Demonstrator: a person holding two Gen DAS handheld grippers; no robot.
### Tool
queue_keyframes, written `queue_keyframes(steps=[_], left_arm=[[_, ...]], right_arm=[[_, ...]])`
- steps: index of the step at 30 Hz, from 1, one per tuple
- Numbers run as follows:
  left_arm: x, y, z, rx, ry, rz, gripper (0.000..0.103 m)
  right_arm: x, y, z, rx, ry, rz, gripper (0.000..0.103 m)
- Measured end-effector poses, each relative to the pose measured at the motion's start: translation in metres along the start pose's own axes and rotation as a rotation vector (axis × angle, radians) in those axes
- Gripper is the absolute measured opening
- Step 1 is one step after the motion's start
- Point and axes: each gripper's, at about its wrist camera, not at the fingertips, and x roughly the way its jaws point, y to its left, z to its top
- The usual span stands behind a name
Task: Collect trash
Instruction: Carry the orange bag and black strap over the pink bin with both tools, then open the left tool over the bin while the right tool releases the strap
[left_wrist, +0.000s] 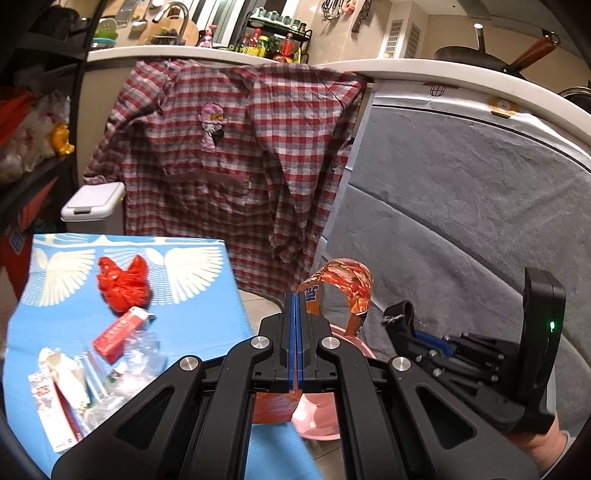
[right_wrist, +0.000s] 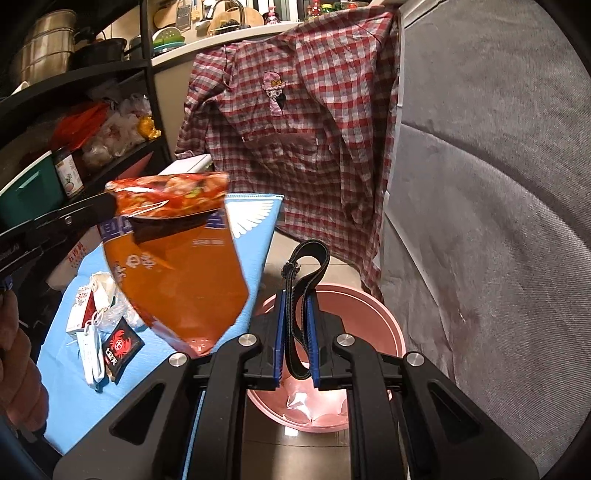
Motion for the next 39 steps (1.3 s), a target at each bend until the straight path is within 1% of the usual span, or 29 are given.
queue_keyframes(steps=[9, 13, 19, 23, 24, 26, 28, 30, 34, 39], left_arm=[[0.031, -0.015, 0.001, -0.025, 0.026, -0.016, 0.0], [0.042, -0.016, 0.0, -0.033, 0.045, -0.02, 0.0], [0.054, -0.018, -0.002, -0.032, 0.08, -0.019, 0.0], [0.057, -0.018, -0.003, -0.03, 0.088, -0.017, 0.0], [0.058, -0.018, -0.003, -0.031, 0.09, -0.017, 0.0], [0.061, -0.018, -0.004, -0.031, 0.099, -0.013, 0.0], [0.064, -0.017, -0.005, -0.033, 0.112, -0.005, 0.003], [0.066, -0.014, -0.006, -0.042, 0.119, 0.004, 0.017], [0.065, -0.013, -0.005, -0.04, 0.12, 0.004, 0.024], [0.063, -0.013, -0.005, -0.037, 0.116, 0.004, 0.024]], right_arm=[[0.01, -0.005, 0.001, 0.013, 0.014, -0.011, 0.012], [0.013, -0.008, 0.001, 0.02, 0.016, -0.019, 0.015], [0.014, -0.008, 0.0, 0.029, 0.017, -0.021, 0.015], [0.015, -0.008, -0.001, 0.032, 0.021, -0.022, 0.016], [0.015, -0.009, -0.001, 0.034, 0.022, -0.022, 0.016], [0.016, -0.01, -0.001, 0.04, 0.026, -0.027, 0.021], [0.017, -0.013, 0.0, 0.046, 0.026, -0.034, 0.038], [0.018, -0.014, 0.0, 0.051, 0.029, -0.035, 0.042], [0.018, -0.015, -0.001, 0.055, 0.029, -0.041, 0.044], [0.015, -0.016, 0.001, 0.06, 0.015, -0.045, 0.044]])
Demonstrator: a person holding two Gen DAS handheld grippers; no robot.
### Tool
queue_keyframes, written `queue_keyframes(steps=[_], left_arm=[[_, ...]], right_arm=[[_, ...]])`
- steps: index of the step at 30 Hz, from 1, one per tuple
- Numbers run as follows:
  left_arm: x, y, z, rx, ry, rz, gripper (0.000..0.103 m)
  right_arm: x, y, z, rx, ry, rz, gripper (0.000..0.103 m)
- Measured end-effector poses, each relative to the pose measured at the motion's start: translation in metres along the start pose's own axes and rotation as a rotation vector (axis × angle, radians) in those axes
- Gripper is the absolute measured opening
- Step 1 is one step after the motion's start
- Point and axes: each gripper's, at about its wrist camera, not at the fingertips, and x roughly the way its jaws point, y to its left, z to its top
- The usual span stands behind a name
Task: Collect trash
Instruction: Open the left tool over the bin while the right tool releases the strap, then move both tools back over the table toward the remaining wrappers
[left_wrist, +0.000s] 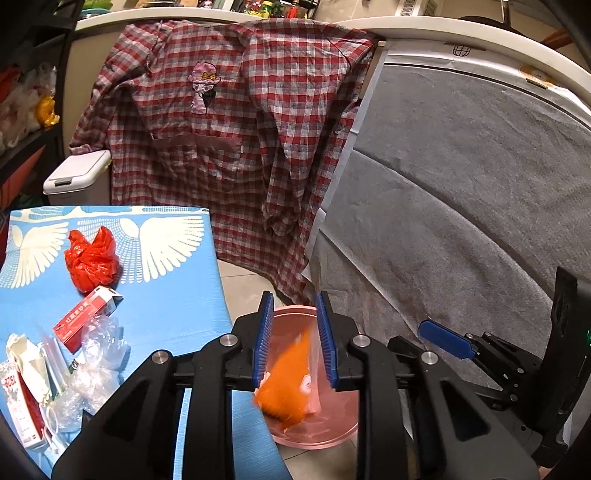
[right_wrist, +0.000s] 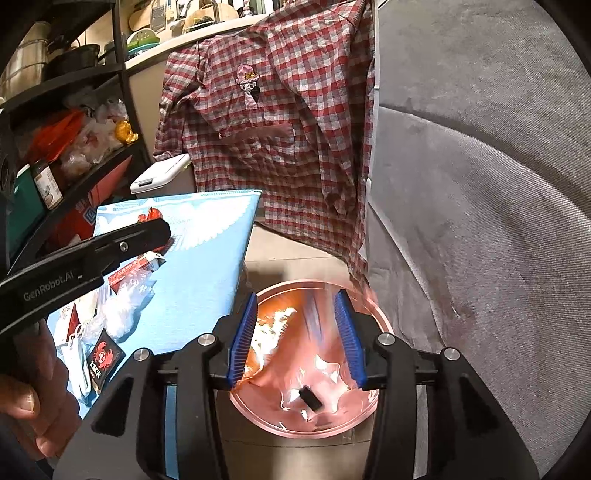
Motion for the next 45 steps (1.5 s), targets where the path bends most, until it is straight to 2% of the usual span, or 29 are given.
queue_keyframes(steps=[10, 20, 23, 25, 30, 37, 45], left_arm=[[-0.025, 0.004, 0.0, 0.027, -0.035, 0.003, 0.024], [-0.081, 0.039, 0.005, 0.032, -0.105, 0.045, 0.024], [-0.1, 0.057, 0.006, 0.027, -0.127, 0.067, 0.024], [-0.11, 0.071, 0.008, 0.018, -0.14, 0.085, 0.024], [-0.137, 0.118, 0.008, -0.008, -0.17, 0.151, 0.022], [-0.157, 0.193, 0.002, -0.043, -0.159, 0.253, 0.014], [-0.152, 0.249, -0.016, -0.079, -0.107, 0.303, 0.012]], right_arm=[[-0.014, 0.007, 0.004, 0.01, -0.047, 0.006, 0.044], [-0.039, 0.044, 0.005, -0.028, -0.118, 0.039, 0.044], [-0.043, 0.06, 0.003, -0.046, -0.128, 0.062, 0.041], [-0.044, 0.07, 0.002, -0.054, -0.13, 0.084, 0.031], [-0.044, 0.098, -0.003, -0.084, -0.14, 0.123, 0.022], [-0.029, 0.136, -0.006, -0.136, -0.117, 0.194, 0.021], [0.004, 0.179, -0.01, -0.197, -0.087, 0.26, 0.021]])
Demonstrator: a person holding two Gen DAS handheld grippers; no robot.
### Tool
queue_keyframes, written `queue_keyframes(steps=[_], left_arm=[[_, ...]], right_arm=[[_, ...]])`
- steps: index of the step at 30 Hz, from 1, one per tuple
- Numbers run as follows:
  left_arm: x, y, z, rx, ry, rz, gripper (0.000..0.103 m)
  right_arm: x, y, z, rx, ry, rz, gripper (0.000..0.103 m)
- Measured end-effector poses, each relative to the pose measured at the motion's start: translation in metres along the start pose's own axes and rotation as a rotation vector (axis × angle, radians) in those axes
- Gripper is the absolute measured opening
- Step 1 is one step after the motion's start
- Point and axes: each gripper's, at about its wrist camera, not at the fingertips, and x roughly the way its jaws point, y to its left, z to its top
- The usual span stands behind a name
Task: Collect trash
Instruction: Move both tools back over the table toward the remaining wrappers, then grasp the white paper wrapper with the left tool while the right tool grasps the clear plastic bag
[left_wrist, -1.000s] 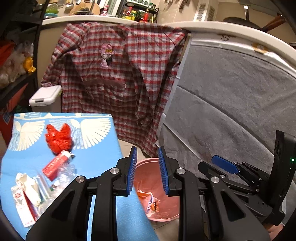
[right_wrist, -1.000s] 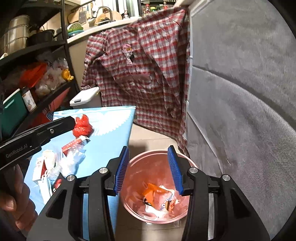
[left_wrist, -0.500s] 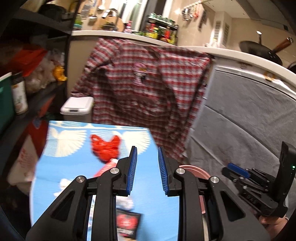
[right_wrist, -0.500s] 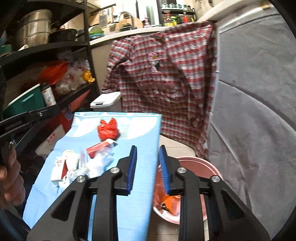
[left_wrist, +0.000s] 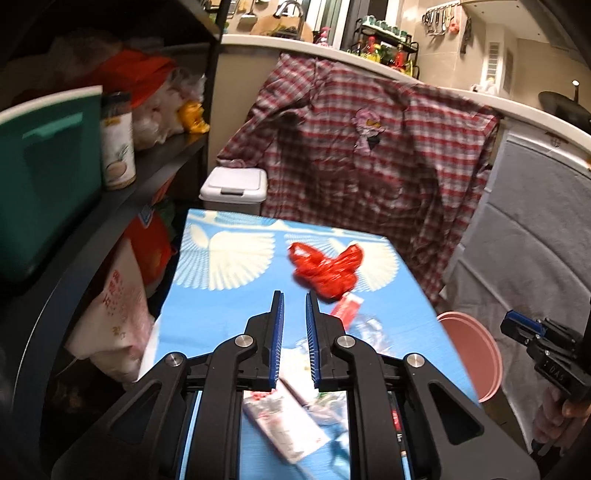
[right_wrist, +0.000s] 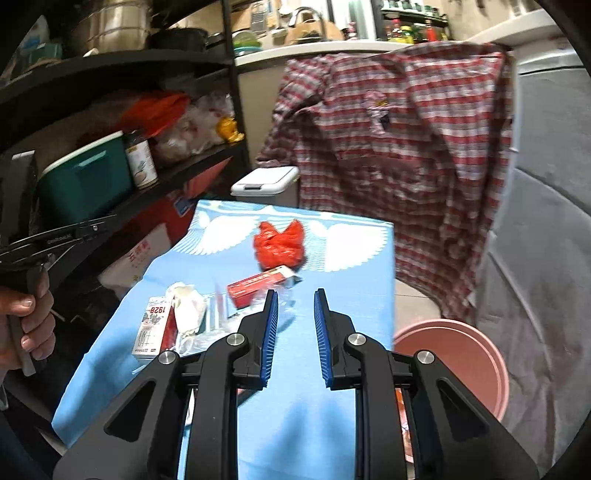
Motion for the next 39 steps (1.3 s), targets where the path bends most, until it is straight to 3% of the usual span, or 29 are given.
queue_keyframes(steps=[13, 20, 26, 39], left_arm=[[0.061, 0.019, -0.037, 0.039, 0.128, 0.007, 0.012], [0.09, 0.024, -0.047, 0.02, 0.194, 0.02, 0.013], [0.106, 0.025, -0.053, 0.024, 0.239, 0.022, 0.013], [0.119, 0.023, -0.059, 0.034, 0.293, 0.001, 0.013]], right_arm=[[0.063, 0.024, -0.012, -0.052, 0.079, 0.051, 0.022], [0.093, 0.03, -0.019, -0.066, 0.137, 0.087, 0.031], [0.119, 0.039, -0.024, -0.08, 0.193, 0.118, 0.042], [0.136, 0.045, -0.034, -0.12, 0.264, 0.106, 0.043]])
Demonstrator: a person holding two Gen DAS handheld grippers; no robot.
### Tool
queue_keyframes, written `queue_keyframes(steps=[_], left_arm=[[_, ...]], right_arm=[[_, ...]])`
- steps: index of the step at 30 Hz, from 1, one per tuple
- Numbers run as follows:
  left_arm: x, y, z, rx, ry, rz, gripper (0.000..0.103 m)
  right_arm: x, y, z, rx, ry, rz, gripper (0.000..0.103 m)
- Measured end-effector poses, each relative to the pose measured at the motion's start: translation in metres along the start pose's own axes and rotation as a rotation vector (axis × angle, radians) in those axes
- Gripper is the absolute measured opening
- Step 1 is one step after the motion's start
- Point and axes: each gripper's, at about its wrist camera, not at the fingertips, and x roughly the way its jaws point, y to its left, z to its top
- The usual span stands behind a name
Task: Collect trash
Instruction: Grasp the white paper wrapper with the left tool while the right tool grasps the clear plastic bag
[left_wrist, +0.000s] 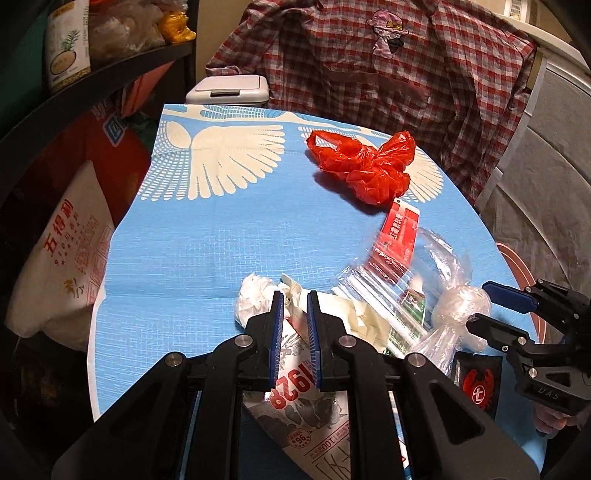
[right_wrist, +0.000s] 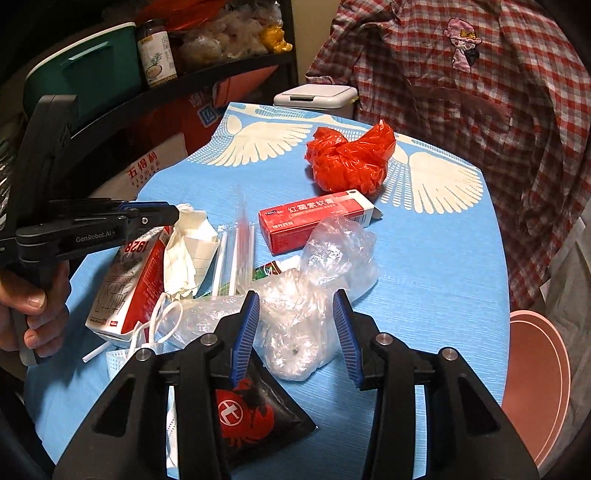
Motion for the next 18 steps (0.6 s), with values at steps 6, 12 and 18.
queue_keyframes(steps=[6, 12, 18], left_arm=[[0.003, -0.005, 0.001, 0.014, 0.015, 0.014, 0.013], [-0.002, -0.007, 0.005, 0.023, -0.001, 0.021, 0.009], [-0.018, -0.007, 0.011, 0.008, -0.05, 0.024, 0.007]], right_arm=[[-0.003, -0.001, 0.0, -0.017, 0.004, -0.009, 0.029], [-0.013, -0.008, 0.001, -0.007, -0.012, -0.014, 0.016], [-0.031, -0.019, 0.004, 0.024, -0.054, -0.031, 0.008]])
